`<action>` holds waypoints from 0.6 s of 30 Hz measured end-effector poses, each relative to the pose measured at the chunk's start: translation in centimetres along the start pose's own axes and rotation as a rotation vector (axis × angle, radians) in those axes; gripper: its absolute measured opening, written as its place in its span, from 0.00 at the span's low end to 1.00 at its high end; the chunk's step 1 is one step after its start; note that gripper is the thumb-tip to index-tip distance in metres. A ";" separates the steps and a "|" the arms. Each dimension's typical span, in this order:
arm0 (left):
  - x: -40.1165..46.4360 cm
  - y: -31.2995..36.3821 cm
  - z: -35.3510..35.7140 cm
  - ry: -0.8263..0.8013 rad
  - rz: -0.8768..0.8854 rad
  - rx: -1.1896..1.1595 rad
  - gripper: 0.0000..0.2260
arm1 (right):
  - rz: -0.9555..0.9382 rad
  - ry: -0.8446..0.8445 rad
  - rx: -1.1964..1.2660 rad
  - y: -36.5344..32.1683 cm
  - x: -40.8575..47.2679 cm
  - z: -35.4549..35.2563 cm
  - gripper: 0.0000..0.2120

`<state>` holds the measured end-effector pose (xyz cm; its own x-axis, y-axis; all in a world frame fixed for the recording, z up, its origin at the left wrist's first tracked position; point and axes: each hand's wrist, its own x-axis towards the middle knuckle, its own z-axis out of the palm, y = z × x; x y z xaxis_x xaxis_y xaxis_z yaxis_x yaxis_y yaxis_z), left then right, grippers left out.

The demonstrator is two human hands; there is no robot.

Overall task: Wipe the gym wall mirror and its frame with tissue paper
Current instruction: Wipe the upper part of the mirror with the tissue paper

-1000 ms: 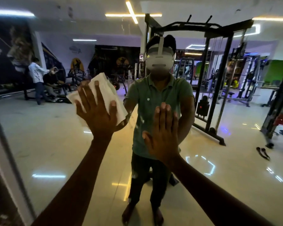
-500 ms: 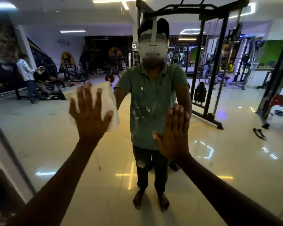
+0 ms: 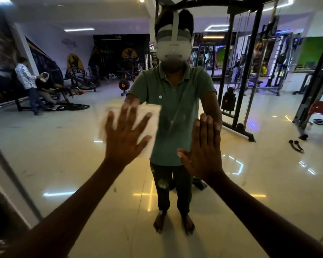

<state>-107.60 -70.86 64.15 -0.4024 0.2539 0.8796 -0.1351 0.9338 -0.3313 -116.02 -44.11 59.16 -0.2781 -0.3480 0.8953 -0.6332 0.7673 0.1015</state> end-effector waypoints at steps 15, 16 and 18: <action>2.0 0.8 -1.0 -0.061 0.211 0.008 0.30 | 0.001 -0.001 0.014 0.3 -0.1 0.3 0.52; 0.8 -0.5 -0.9 -0.067 0.162 0.013 0.30 | 0.007 0.001 0.015 0.2 -0.1 0.3 0.52; -0.8 -1.3 -0.8 -0.082 0.060 0.016 0.31 | 0.021 0.010 0.011 -0.1 0.0 0.5 0.51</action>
<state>-106.40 -72.09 64.13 -0.4828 0.2875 0.8272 -0.1225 0.9131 -0.3888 -116.31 -44.41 58.97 -0.2842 -0.3269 0.9013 -0.6355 0.7681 0.0782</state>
